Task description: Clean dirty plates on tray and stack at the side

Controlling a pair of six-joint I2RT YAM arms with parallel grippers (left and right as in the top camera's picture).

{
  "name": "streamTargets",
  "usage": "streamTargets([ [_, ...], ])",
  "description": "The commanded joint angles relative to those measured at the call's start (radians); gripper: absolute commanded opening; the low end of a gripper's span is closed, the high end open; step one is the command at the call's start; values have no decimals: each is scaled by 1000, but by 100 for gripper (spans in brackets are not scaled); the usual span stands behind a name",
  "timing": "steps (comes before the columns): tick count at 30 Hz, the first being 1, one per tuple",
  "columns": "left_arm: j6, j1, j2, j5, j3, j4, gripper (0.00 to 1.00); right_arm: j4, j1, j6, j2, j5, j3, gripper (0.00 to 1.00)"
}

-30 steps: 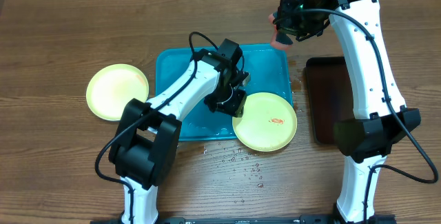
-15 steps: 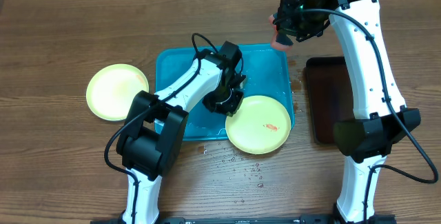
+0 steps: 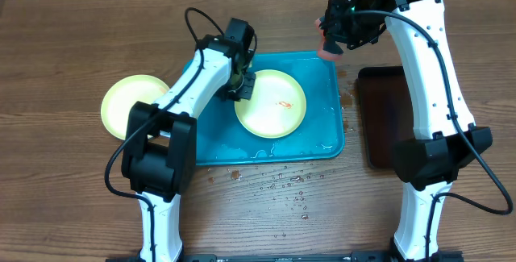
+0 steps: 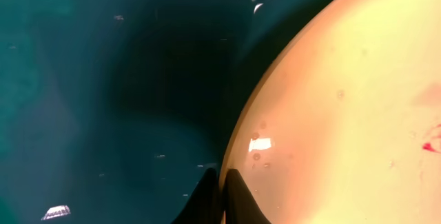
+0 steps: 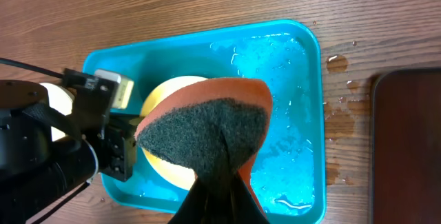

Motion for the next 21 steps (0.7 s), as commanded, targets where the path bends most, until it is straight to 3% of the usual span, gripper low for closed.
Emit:
streamTargets([
  [1, -19, -2, 20, -33, 13, -10, 21, 25, 21, 0, -12, -12, -37, 4],
  [3, -19, -2, 20, 0, 13, -20, 33, 44, 32, 3, -12, -12, -67, 4],
  [8, -85, -1, 22, 68, -4, -60, 33, 81, 48, 24, -12, -12, -113, 4],
  [18, -182, 1, 22, 57, -94, -23, 26, 106, 79, 34, -11, -11, -132, 4],
  [21, -197, 11, 22, 58, -119, -2, 18, 134, 98, 46, -11, -11, -167, 4],
])
